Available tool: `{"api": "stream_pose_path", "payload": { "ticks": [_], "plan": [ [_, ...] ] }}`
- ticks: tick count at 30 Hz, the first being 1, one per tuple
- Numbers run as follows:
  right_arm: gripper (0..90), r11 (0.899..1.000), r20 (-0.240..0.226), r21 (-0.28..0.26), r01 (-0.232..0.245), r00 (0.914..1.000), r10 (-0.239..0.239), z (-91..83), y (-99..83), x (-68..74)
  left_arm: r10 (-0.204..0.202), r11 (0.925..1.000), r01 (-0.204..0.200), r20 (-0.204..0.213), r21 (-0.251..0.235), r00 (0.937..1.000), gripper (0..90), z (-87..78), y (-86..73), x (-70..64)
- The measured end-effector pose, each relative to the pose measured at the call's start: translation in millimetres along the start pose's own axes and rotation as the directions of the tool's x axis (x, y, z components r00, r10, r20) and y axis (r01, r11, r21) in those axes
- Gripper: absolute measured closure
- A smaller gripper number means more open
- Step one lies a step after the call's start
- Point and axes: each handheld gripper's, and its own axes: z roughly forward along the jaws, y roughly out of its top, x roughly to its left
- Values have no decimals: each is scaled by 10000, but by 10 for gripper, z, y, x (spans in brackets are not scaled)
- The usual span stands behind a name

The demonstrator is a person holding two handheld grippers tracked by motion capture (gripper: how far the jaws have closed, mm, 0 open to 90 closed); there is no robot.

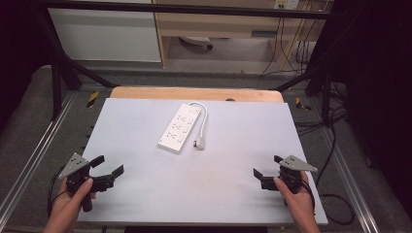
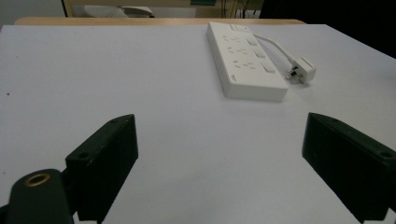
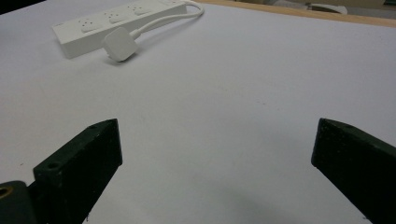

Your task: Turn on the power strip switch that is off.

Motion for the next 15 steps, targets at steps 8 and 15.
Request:
{"api": "stream_pose_path", "payload": {
  "ticks": [8, 15],
  "plan": [
    [23, 9999, 34, 101, 21, 10000, -21, 11, -8, -7, 255, 9978, -265, 159, 611, 9995, 104, 66, -78, -77],
    [24, 9960, 403, 877, -153, 9991, 118, 97, -71, -32, 764, 9852, -804, 318, 1513, 9966, 104, 189, -202, -159]
  ]
}}
